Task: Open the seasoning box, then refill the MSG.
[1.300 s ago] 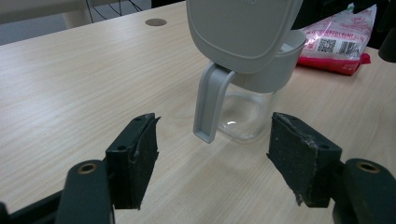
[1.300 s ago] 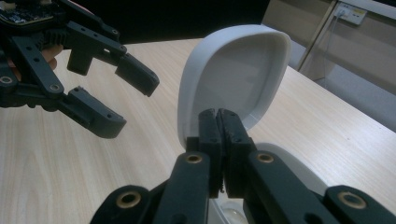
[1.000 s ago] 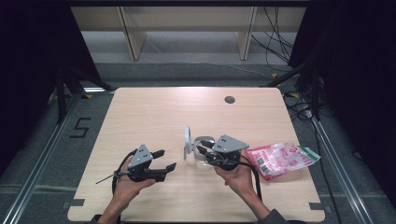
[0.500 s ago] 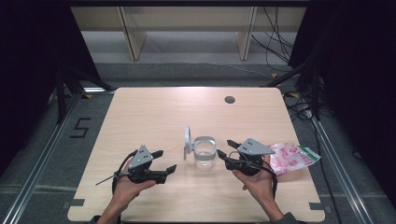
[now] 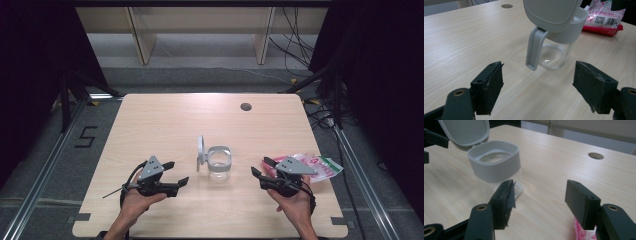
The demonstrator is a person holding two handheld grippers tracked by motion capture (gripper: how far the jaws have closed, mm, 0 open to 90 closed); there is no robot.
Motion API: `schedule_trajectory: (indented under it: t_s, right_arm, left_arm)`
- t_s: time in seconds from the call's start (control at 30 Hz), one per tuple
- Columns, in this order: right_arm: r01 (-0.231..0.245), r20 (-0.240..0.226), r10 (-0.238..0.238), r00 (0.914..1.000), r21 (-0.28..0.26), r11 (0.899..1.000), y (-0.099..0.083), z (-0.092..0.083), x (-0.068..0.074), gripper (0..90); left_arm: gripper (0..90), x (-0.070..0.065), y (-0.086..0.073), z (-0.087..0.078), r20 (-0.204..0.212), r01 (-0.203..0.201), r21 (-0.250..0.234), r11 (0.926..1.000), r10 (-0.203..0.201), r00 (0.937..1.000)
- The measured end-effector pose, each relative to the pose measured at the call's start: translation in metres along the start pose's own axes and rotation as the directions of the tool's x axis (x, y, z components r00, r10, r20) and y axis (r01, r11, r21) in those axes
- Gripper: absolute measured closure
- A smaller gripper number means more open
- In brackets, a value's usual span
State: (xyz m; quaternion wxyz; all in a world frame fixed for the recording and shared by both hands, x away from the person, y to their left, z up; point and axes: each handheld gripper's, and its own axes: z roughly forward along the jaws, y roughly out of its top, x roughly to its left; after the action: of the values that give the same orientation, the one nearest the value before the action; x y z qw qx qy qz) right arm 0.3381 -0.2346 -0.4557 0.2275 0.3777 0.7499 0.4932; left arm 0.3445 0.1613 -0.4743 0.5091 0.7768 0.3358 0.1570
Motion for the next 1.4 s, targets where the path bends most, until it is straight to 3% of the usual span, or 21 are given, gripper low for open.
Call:
schedule_trajectory:
  t_s: [0.1,0.3,0.33,0.4,0.43,0.47,0.53,0.57,0.6,0.7,0.8,0.87,0.93,0.97,1.03,1.13,1.2,1.23,1.33,1.37,1.4]
  right_arm:
    - [0.013,0.032,-0.014,0.9994,0.023,1.000,-0.003,-0.008,-0.005,41.1]
    - [-0.007,0.062,0.006,0.9981,0.013,1.000,-0.010,-0.020,-0.012,41.2]
    - [0.004,0.086,-0.005,0.9962,0.016,1.000,-0.012,-0.024,-0.015,41.2]
    - [-0.024,0.107,0.021,0.9941,0.025,0.999,-0.015,-0.029,-0.015,41.2]
    - [-0.001,0.108,-0.001,0.9942,0.018,1.000,-0.016,-0.030,-0.019,41.3]
    - [-0.037,0.123,0.033,0.9919,0.028,0.999,-0.017,-0.033,-0.017,41.2]
    - [-0.041,0.122,0.038,0.9919,0.023,0.999,-0.020,-0.036,-0.020,41.3]
    - [-0.018,0.123,0.015,0.9922,0.019,1.000,-0.021,-0.037,-0.023,41.2]
    - [-0.059,0.130,0.055,0.9899,0.024,0.998,-0.022,-0.040,-0.020,41.2]
    - [-0.039,0.134,0.037,0.9903,0.013,0.999,-0.026,-0.045,-0.025,41.2]
    - [-0.026,0.158,0.023,0.9872,0.018,1.000,-0.028,-0.048,-0.028,41.3]
    - [-0.035,0.164,0.032,0.9860,0.013,0.999,-0.030,-0.051,-0.030,41.5]
    - [-0.027,0.185,0.024,0.9825,0.019,0.999,-0.032,-0.056,-0.034,41.4]
    - [-0.031,0.188,0.026,0.9818,0.025,0.999,-0.032,-0.058,-0.036,41.4]
    - [-0.057,0.212,0.054,0.9757,0.009,0.998,-0.036,-0.064,-0.040,41.3]
    - [-0.057,0.215,0.051,0.9753,0.023,0.998,-0.038,-0.066,-0.041,41.3]
    - [-0.058,0.221,0.052,0.9739,0.022,0.998,-0.039,-0.068,-0.041,41.3]
    - [-0.121,0.225,0.113,0.9678,0.024,0.992,-0.039,-0.069,-0.037,41.2]
    - [-0.111,0.247,0.102,0.9637,0.025,0.993,-0.041,-0.073,-0.042,40.8]
    - [-0.111,0.247,0.102,0.9637,0.025,0.993,-0.041,-0.073,-0.042,40.8]
    - [-0.123,0.253,0.114,0.9606,0.021,0.992,-0.042,-0.074,-0.042,40.7]
  left_arm:
    - [23.0,-0.001,-0.001,0.000,-0.003,0.001,0.003,1.0000,-0.001,1.0000]
    - [23.0,0.000,-0.002,-0.001,0.005,-0.005,0.007,1.0000,0.005,1.0000]
    - [23.0,0.000,-0.002,-0.001,-0.001,-0.009,0.009,0.9999,0.009,1.0000]
    - [22.9,-0.001,-0.003,-0.001,0.001,-0.007,0.009,0.9999,0.007,1.0000]
    - [22.9,-0.001,-0.003,0.000,-0.002,0.001,0.010,1.0000,-0.001,1.0000]
    - [22.9,-0.001,-0.003,0.000,0.005,-0.001,0.009,1.0000,0.001,1.0000]
    - [22.9,0.000,-0.003,0.001,0.009,-0.017,0.011,0.9998,0.017,0.9998]
    - [22.9,0.000,-0.003,0.001,0.004,-0.020,0.017,0.9996,0.020,0.9998]
    - [22.9,0.000,-0.004,0.001,0.005,-0.009,0.016,0.9998,0.009,0.9999]
    - [22.9,-0.001,-0.004,0.002,0.007,0.009,0.016,0.9998,-0.009,0.9999]
    - [22.9,-0.002,-0.005,0.002,0.006,0.002,0.018,0.9998,-0.003,1.0000]
    - [22.9,-0.001,-0.004,0.000,0.005,-0.030,0.020,0.9994,0.029,0.9996]
    - [22.9,-0.002,-0.006,0.001,-0.002,0.004,0.015,0.9999,-0.004,1.0000]
    - [22.9,0.000,-0.006,0.000,-0.006,-0.013,0.019,0.9997,0.013,0.9999]
    - [22.9,-0.001,-0.007,0.000,-0.001,-0.003,0.019,0.9998,0.003,1.0000]
    - [22.9,-0.001,-0.007,0.001,0.004,-0.024,0.026,0.9994,0.024,0.9997]
    - [22.9,-0.003,-0.008,0.002,0.000,-0.010,0.025,0.9996,0.010,1.0000]
    - [22.9,-0.002,-0.008,0.001,0.001,-0.025,0.027,0.9993,0.025,0.9997]
    - [22.9,-0.002,-0.008,0.001,0.003,-0.023,0.024,0.9995,0.023,0.9997]
    - [22.9,-0.003,-0.009,0.000,0.000,0.002,0.021,0.9998,-0.002,1.0000]
    - [22.9,-0.002,-0.008,0.000,-0.002,-0.023,0.023,0.9995,0.023,0.9997]
